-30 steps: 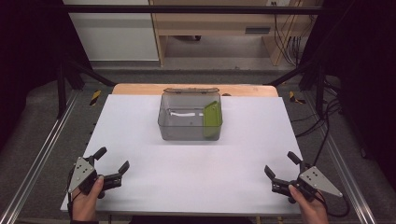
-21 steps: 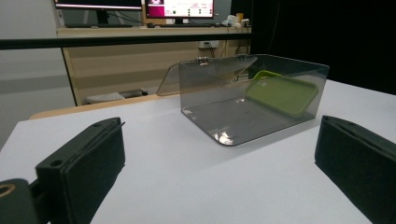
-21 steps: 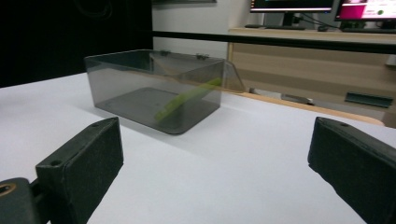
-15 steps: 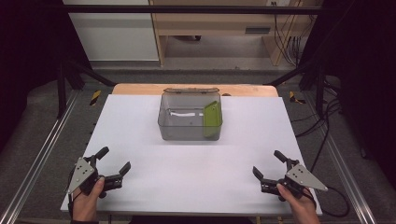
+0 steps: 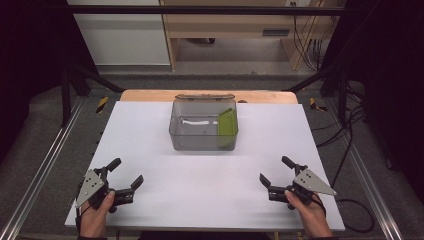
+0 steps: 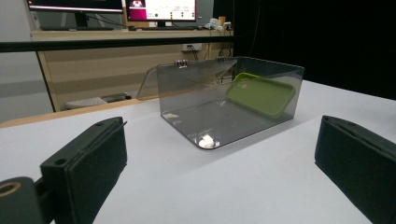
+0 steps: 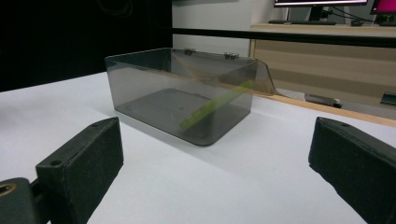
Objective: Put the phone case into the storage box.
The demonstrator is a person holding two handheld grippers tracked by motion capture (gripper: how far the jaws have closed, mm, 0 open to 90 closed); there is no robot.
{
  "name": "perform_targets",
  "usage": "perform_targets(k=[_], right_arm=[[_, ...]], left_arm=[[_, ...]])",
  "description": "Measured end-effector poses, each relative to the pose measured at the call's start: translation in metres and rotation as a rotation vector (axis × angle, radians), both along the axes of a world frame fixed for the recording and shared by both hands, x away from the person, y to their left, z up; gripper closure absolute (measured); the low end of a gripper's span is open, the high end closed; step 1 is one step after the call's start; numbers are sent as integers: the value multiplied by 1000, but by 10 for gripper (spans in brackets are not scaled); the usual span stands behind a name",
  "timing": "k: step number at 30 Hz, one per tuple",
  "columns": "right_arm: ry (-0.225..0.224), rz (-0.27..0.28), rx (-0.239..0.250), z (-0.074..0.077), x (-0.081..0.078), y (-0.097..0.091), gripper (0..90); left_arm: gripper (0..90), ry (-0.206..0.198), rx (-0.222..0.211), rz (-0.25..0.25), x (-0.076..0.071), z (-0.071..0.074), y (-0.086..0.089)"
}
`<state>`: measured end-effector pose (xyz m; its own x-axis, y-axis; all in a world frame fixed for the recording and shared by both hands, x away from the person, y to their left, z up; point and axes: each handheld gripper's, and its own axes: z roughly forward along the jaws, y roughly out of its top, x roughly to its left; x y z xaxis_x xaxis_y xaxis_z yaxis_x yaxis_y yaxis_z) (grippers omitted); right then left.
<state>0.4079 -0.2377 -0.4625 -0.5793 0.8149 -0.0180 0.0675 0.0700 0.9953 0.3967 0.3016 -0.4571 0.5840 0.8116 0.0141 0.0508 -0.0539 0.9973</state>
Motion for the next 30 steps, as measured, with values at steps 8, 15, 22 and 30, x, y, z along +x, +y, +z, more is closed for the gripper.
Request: perform_targets(k=[8, 15, 22, 30], right_arm=[[24, -8, -2, -1, 11, 6, 34], [30, -12, -7, 4, 16, 10, 35], [43, 7, -52, 5, 27, 18, 36], [53, -15, -59, -1, 26, 17, 39]], left_arm=[[19, 0, -18, -4, 0, 1, 2], [19, 3, -26, -4, 0, 1, 2], [25, 13, -74, -4, 0, 0, 5], [14, 33, -118, -1, 1, -2, 7]])
